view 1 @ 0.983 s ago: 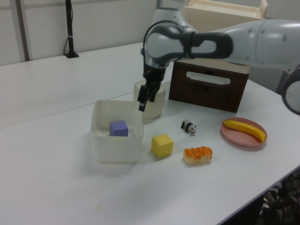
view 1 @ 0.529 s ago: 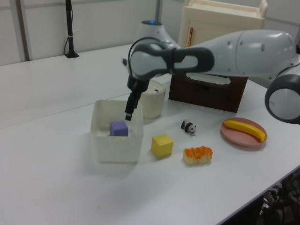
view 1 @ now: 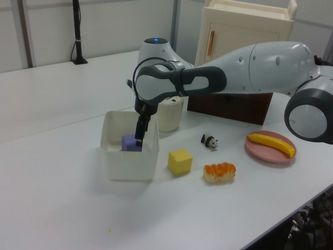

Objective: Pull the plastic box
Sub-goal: 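Move the gripper over the white plastic box rim and lower it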

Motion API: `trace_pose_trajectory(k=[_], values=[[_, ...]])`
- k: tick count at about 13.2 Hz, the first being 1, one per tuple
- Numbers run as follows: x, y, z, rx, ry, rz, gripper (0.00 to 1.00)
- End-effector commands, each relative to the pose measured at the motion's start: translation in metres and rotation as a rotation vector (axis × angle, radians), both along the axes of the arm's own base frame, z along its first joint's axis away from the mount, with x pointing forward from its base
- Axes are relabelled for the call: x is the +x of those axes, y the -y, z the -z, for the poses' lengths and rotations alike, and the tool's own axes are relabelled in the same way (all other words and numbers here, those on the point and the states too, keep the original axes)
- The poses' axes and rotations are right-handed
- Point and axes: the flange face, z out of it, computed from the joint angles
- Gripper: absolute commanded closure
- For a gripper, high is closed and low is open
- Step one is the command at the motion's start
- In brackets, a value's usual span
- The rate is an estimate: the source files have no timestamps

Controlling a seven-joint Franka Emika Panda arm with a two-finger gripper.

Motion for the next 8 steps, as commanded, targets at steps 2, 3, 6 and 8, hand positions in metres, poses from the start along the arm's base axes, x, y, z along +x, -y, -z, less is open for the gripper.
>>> trace_pose_trajectory(k=[2, 3, 6, 8], values=[[-0.017, 0.020, -0.018, -0.039, -0.091, -0.002, 0.00], [-0.018, 0.028, -0.019, -0.053, -0.112, 0.002, 0.00], [-0.024, 0.032, -0.029, -0.057, -0.136, 0.005, 0.00], [-0.025, 0.041, -0.029, -0.073, -0.159, 0.010, 0.00]])
